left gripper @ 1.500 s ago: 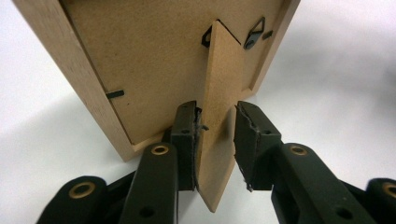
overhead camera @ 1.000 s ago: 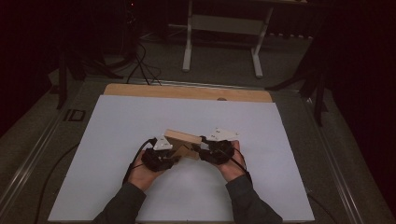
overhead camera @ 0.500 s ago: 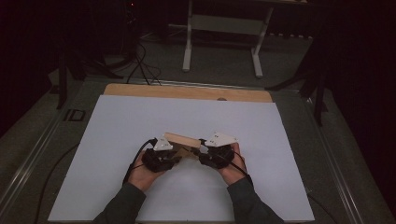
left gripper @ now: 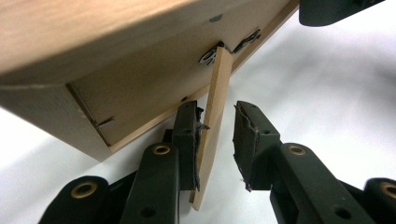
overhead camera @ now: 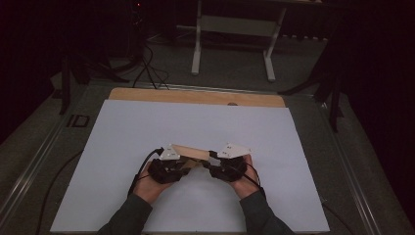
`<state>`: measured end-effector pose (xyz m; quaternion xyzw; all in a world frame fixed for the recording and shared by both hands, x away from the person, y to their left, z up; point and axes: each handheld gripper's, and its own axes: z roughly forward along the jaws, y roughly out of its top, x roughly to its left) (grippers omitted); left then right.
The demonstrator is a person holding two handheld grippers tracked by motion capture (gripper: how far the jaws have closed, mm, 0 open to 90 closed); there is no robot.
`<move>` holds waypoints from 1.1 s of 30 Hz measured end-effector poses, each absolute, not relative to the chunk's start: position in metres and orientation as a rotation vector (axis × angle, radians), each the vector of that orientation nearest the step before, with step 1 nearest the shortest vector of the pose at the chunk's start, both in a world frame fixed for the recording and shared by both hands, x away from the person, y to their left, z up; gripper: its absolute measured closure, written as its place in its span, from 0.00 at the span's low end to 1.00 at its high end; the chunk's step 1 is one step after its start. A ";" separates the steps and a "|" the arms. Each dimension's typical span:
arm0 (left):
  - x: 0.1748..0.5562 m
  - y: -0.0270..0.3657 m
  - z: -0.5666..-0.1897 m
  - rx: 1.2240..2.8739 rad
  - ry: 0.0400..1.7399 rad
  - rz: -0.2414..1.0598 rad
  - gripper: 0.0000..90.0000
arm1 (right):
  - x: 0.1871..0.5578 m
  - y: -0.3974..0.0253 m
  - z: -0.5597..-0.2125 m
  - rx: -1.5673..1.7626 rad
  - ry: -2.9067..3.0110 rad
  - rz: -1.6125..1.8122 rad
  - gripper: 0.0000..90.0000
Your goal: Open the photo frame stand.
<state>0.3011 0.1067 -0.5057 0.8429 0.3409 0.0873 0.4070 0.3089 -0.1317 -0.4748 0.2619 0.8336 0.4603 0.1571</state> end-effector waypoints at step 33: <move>0.289 0.116 -0.508 2.121 0.876 0.240 0.75 | 0.300 -0.129 -0.484 0.669 2.465 1.282 0.44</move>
